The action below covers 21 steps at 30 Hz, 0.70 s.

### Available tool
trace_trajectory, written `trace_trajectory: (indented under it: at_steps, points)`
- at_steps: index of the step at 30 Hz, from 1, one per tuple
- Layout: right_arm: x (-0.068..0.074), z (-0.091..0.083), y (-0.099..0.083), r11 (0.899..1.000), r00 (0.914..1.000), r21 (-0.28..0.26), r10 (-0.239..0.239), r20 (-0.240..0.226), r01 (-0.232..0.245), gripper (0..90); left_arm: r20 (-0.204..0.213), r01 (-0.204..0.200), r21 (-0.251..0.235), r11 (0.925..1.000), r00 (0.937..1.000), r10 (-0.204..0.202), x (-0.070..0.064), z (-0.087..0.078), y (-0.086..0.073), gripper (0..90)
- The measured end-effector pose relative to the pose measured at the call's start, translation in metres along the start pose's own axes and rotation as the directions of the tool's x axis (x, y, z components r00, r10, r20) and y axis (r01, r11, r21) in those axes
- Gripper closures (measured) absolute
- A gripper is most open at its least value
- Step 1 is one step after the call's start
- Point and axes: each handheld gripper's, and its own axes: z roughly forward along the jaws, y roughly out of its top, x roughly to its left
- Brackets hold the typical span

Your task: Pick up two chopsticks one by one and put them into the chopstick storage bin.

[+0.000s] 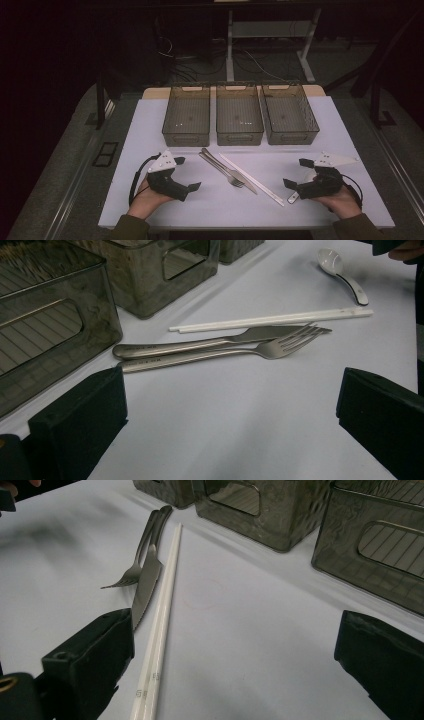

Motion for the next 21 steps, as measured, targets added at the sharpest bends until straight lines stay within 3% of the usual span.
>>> trace_trajectory:
  at_steps: [21]
  points:
    - [0.0037, -0.0007, 0.0055, 1.000, 0.9996, 0.007, -0.017, -0.021, 0.017, 2.8, 0.007, -0.001, -0.004, 1.0000, 1.0000, 0.001, -0.0034, -0.0011, -0.0004, 0.0]
